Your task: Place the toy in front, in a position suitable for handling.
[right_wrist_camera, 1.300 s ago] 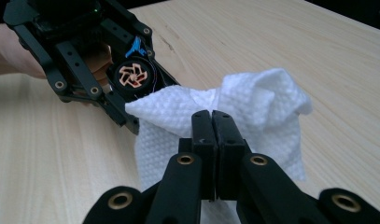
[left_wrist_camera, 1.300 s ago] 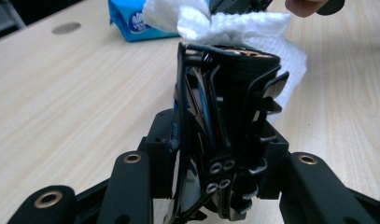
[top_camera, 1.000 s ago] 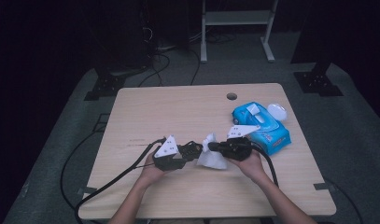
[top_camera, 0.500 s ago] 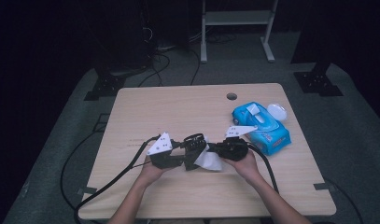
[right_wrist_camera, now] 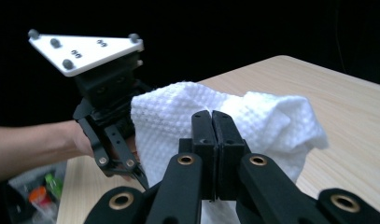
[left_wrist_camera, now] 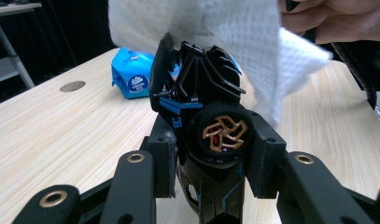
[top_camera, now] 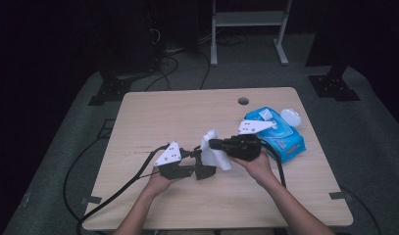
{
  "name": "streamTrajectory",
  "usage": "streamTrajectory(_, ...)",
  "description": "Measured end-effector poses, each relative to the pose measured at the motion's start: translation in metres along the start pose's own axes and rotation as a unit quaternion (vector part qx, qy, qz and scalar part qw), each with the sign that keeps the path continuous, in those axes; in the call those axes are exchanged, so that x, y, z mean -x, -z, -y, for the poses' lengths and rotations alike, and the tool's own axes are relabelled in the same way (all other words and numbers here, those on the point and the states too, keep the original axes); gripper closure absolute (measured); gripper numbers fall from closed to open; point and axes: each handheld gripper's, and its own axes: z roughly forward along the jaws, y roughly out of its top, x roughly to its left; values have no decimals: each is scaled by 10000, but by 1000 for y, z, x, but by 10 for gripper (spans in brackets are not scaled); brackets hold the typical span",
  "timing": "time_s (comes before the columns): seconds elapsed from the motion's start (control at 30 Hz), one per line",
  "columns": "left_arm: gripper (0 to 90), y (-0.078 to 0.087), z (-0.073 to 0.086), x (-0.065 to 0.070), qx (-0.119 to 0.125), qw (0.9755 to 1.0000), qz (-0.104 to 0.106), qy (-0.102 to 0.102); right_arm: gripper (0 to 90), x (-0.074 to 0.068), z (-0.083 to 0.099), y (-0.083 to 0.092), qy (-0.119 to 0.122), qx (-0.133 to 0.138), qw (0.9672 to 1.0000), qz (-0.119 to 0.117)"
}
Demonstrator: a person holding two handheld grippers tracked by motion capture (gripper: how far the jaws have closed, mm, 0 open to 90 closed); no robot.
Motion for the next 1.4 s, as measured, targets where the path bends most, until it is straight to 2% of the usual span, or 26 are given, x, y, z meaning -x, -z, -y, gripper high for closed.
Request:
streamTrajectory(0.1, 602, 0, 0, 0, 11, 10000, -3, 4, 886, 1, 3, -3, -14, -127, 9999, 46)
streamTrajectory(0.23, 603, -1, 0, 1, 24, 10000, -4, -22, 886, 8, 12, 5, -157, -113, 9997, 134)
streamTrajectory(0.37, 603, -3, -1, 3, 36, 10000, -17, -56, 886, 11, 12, 13, -80, -276, 9991, 302)
streamTrajectory(0.43, 603, -4, -2, 4, 19, 10000, -32, -78, 886, 8, 9, 13, 24, -289, 9990, 345)
streamTrajectory(0.53, 602, -7, -3, 6, 16, 10000, -5, -90, 886, -2, 2, 9, 189, -264, 9992, 245)
streamTrajectory(0.67, 603, -10, -5, 7, -3, 9999, -3, -155, 886, -18, -8, -6, 495, -471, 9976, 87)
streamTrajectory(0.8, 603, -8, -3, 6, 15, 9999, -5, -110, 886, -19, -10, -10, 643, -599, 9960, 153)
streamTrajectory(1.03, 602, -8, -4, 6, 6, 9999, -36, -121, 886, -4, -2, 9, 450, -588, 9963, 435)
streamTrajectory(1.17, 603, -10, -5, 7, -13, 9999, -27, -165, 886, -8, -4, 6, 440, -557, 9970, 320)
streamTrajectory(1.27, 603, -11, -6, 8, -11, 9999, -12, -170, 885, -17, -9, -3, 555, -586, 9966, 151)
streamTrajectory(1.33, 603, -10, -5, 7, -5, 9999, -14, -160, 886, -19, -9, -5, 626, -642, 9958, 155)
streamTrajectory(1.4, 603, -9, -5, 7, 1, 9999, -11, -158, 886, -16, -8, -2, 576, -634, 9961, 200)
